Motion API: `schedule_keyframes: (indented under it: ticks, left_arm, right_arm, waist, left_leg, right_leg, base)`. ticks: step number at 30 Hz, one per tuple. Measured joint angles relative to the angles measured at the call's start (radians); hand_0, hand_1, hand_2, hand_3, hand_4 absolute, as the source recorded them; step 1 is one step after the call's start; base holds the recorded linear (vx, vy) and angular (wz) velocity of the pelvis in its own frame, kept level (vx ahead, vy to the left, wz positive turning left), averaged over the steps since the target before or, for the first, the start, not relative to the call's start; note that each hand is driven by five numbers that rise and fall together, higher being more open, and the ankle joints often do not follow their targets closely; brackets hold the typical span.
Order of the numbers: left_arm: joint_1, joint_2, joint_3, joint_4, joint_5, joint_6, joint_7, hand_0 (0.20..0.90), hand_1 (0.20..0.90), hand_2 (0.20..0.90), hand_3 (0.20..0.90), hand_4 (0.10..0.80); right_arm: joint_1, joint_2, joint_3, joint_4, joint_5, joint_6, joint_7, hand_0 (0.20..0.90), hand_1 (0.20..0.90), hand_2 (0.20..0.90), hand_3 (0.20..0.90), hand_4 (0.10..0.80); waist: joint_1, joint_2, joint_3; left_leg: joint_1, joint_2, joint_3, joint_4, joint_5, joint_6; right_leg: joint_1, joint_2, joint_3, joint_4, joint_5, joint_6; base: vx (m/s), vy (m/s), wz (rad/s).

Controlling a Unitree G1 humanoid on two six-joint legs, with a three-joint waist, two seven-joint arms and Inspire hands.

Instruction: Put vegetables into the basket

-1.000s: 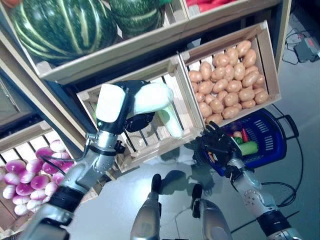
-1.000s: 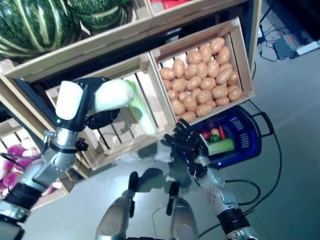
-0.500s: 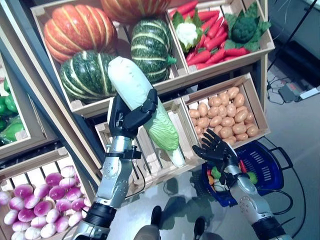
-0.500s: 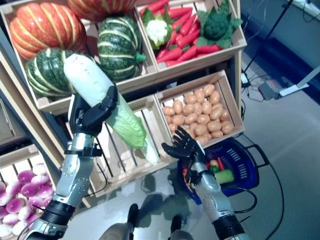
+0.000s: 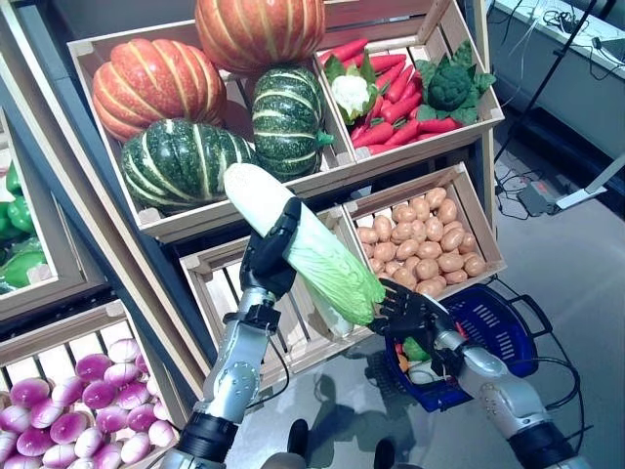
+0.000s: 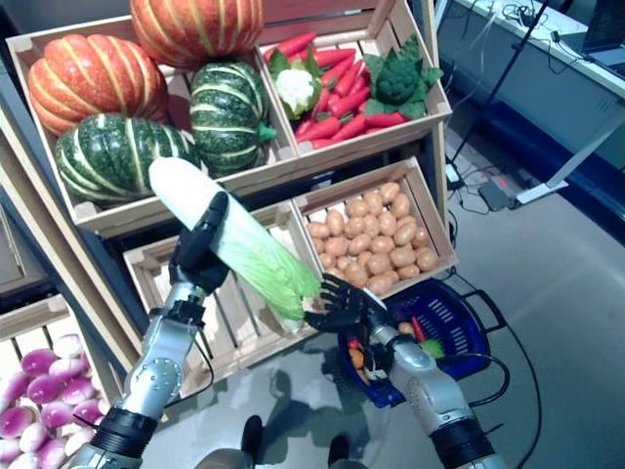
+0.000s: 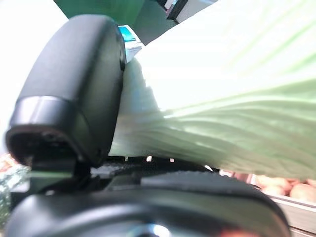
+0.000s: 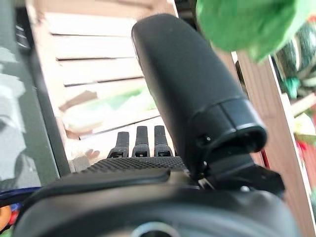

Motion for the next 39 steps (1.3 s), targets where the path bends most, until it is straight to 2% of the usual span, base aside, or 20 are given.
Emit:
schedule_keyframes:
  ticks: [4, 7, 15, 27, 31, 39]
  left_arm:
    - [0.000, 0.029, -0.017, 0.034, 0.047, 0.030, -0.012, 0.300, 0.300, 0.300, 0.300, 0.400]
    - [0.000, 0.060, -0.040, 0.072, 0.081, 0.060, -0.067, 0.300, 0.300, 0.300, 0.300, 0.400]
    - [0.000, 0.128, -0.084, 0.072, 0.156, 0.116, -0.173, 0.300, 0.300, 0.300, 0.300, 0.400]
    - [-0.002, 0.186, -0.193, 0.072, 0.287, 0.154, -0.329, 0.300, 0.300, 0.300, 0.300, 0.400]
    - [-0.003, 0.224, -0.239, 0.068, 0.365, 0.145, -0.359, 0.300, 0.300, 0.300, 0.300, 0.400]
    - [-0.004, 0.256, -0.260, 0.068, 0.411, 0.124, -0.364, 0.300, 0.300, 0.300, 0.300, 0.400]
  right_arm:
    - [-0.049, -0.058, 0.035, -0.033, 0.011, 0.085, 0.075, 0.900, 0.900, 0.900, 0.900, 0.800]
    - [-0.100, -0.092, 0.079, -0.042, 0.056, 0.158, 0.137, 0.900, 0.900, 0.900, 0.900, 0.800]
    - [-0.110, -0.119, 0.177, -0.043, 0.081, 0.278, 0.211, 0.900, 0.900, 0.900, 0.900, 0.800]
    - [-0.110, -0.124, 0.248, -0.063, 0.126, 0.383, 0.270, 0.900, 0.900, 0.900, 0.900, 0.800]
    - [-0.110, -0.126, 0.279, -0.063, 0.126, 0.393, 0.301, 0.900, 0.900, 0.900, 0.900, 0.800]
    - [-0.117, -0.149, 0.281, -0.071, 0.174, 0.391, 0.315, 0.900, 0.900, 0.900, 0.900, 0.800]
  waist:
    - [0.000, -0.001, -0.012]
    - [0.001, -0.001, -0.028]
    - [0.005, -0.001, -0.050]
    - [0.002, 0.010, -0.099]
    - [0.001, 0.013, -0.110]
    - [-0.002, 0.018, -0.125]
  left_leg:
    - [0.001, 0.001, 0.000, 0.000, 0.000, 0.000]
    - [0.002, 0.001, 0.000, 0.000, 0.000, 0.000]
    - [0.012, 0.001, -0.001, 0.000, 0.000, 0.000]
    - [0.016, 0.001, 0.003, 0.000, -0.001, 0.001]
    - [0.017, 0.001, 0.012, 0.000, -0.002, 0.002]
    - [0.018, 0.001, 0.014, 0.000, -0.002, 0.003]
  right_leg:
    - [0.001, 0.000, 0.000, 0.000, 0.000, 0.000]
    - [0.002, 0.000, 0.000, 0.000, 0.000, 0.000]
    - [0.014, -0.002, -0.002, -0.001, 0.000, 0.000]
    - [0.014, -0.002, 0.004, -0.001, 0.000, 0.000]
    - [0.013, -0.002, 0.007, -0.001, 0.000, 0.000]
    - [0.013, -0.003, 0.008, -0.001, 0.000, 0.000]
  base:
    - [0.067, -0.003, 0.00]
    - [0.068, -0.002, 0.00]
    - [0.058, 0.000, 0.01]
    - [0.021, 0.002, -0.01]
    - [-0.001, 0.004, -0.01]
    - [-0.008, 0.004, 0.00]
